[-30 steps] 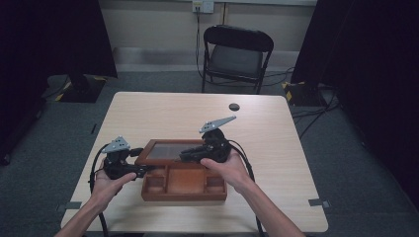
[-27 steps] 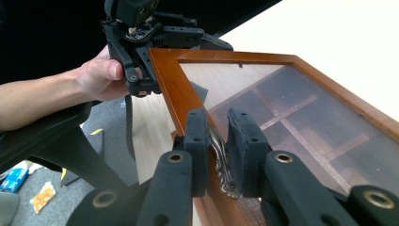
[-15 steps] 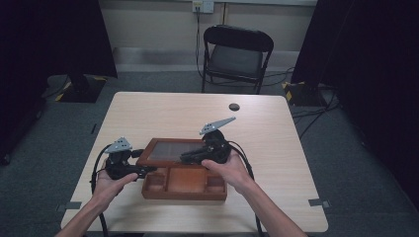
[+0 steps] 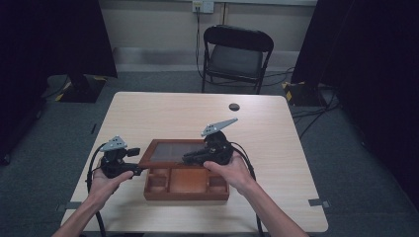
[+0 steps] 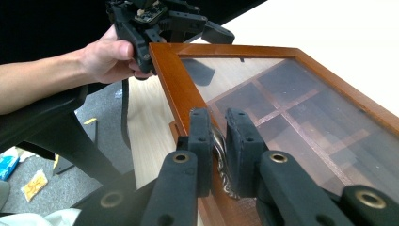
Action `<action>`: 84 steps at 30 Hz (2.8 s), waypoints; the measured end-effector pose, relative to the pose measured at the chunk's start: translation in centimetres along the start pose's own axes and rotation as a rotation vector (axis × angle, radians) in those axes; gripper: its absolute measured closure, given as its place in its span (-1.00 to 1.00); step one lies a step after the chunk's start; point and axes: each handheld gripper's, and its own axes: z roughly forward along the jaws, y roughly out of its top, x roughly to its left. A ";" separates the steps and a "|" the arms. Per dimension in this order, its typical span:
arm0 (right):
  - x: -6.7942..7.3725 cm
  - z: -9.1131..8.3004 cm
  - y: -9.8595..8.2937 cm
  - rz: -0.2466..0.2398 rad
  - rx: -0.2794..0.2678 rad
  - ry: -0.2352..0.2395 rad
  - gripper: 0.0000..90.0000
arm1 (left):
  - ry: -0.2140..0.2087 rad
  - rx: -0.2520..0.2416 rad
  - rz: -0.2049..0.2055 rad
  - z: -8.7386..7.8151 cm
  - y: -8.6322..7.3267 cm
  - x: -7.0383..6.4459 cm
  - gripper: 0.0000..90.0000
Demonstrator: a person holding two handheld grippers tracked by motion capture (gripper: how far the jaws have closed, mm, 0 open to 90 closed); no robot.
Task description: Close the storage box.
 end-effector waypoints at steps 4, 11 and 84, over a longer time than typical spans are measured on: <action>0.0 0.0 0.0 -0.002 0.003 -0.001 0.81 | 0.004 0.013 -0.009 -0.1 -0.2 0.6 -0.53; 0.0 0.1 -0.1 0.000 0.006 0.003 0.81 | 0.033 0.006 -0.053 -0.9 -0.5 2.2 -0.53; 0.5 5.1 -7.0 0.018 0.153 -0.023 0.80 | 0.027 0.048 -0.086 -0.7 -0.9 3.3 -0.51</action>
